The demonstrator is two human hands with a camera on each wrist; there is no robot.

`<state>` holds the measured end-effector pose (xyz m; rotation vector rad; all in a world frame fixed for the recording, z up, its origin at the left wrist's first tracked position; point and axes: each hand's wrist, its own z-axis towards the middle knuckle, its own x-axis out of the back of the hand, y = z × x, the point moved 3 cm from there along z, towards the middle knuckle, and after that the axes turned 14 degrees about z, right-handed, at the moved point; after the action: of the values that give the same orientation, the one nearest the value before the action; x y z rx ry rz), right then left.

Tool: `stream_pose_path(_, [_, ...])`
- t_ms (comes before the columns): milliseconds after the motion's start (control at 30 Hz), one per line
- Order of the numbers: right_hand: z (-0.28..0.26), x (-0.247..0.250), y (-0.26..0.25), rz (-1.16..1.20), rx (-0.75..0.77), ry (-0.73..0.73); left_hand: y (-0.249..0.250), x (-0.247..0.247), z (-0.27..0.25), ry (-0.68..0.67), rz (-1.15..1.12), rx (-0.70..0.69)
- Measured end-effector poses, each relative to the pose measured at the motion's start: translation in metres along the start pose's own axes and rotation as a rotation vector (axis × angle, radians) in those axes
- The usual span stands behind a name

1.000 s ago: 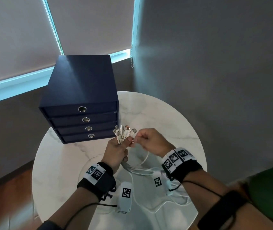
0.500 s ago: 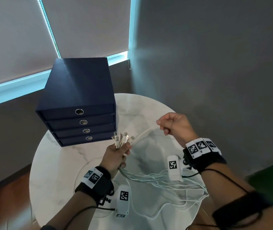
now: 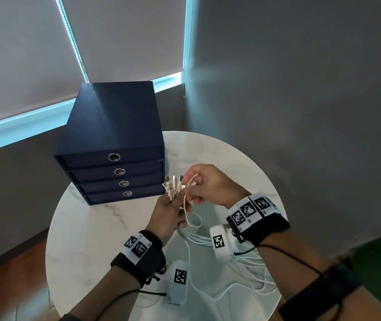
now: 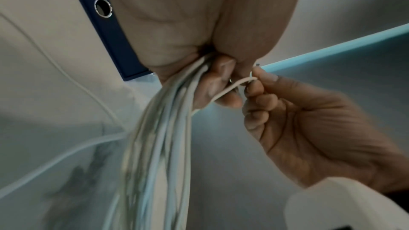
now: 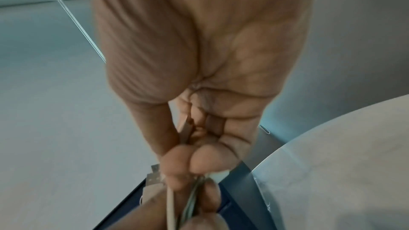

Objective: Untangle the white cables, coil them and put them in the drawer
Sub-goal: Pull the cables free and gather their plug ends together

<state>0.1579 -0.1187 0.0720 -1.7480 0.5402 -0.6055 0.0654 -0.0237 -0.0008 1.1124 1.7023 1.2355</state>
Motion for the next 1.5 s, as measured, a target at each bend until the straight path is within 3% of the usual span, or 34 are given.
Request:
stream_pose_path(267, [0.013,-0.006,0.015,0.102,0.078,0.183,-0.004,0.001,0.0,-0.036,-0.193,0.077])
stream_pose_path(433, [0.013,-0.004,0.023,-0.007,0.152,0.317,-0.002,0.003,0.002,-0.063,-0.141,0.073])
stream_pose_path(600, [0.011,0.0,0.037,-0.035,0.081,0.38,-0.003,0.003,0.003,0.011,-0.136,0.078])
stream_pose_path(767, [0.007,0.0,0.069,-0.229,-0.025,0.255,-0.001,0.006,0.008,0.104,-0.211,0.1])
stream_pose_path(867, [-0.001,0.007,0.101,-0.518,-0.253,0.123,-0.001,0.009,0.011,0.135,-0.241,0.097])
stream_pose_path(933, [-0.007,0.01,0.118,-0.537,-0.4,0.018,-0.002,0.008,0.012,0.132,-0.238,0.08])
stream_pose_path(1067, [-0.014,0.021,0.127,-0.287,-0.477,0.108,-0.002,0.006,0.011,0.092,-0.302,0.046])
stream_pose_path(1200, [-0.008,0.027,0.108,0.447,-0.352,0.486,-0.004,0.0,0.008,0.035,-0.259,0.103])
stream_pose_path(1300, [-0.001,0.034,0.079,0.891,-0.184,0.638,-0.01,0.001,0.007,0.085,-0.158,0.098])
stream_pose_path(1500, [0.009,0.045,0.036,0.801,-0.088,0.643,-0.02,0.003,0.007,0.064,0.086,0.078])
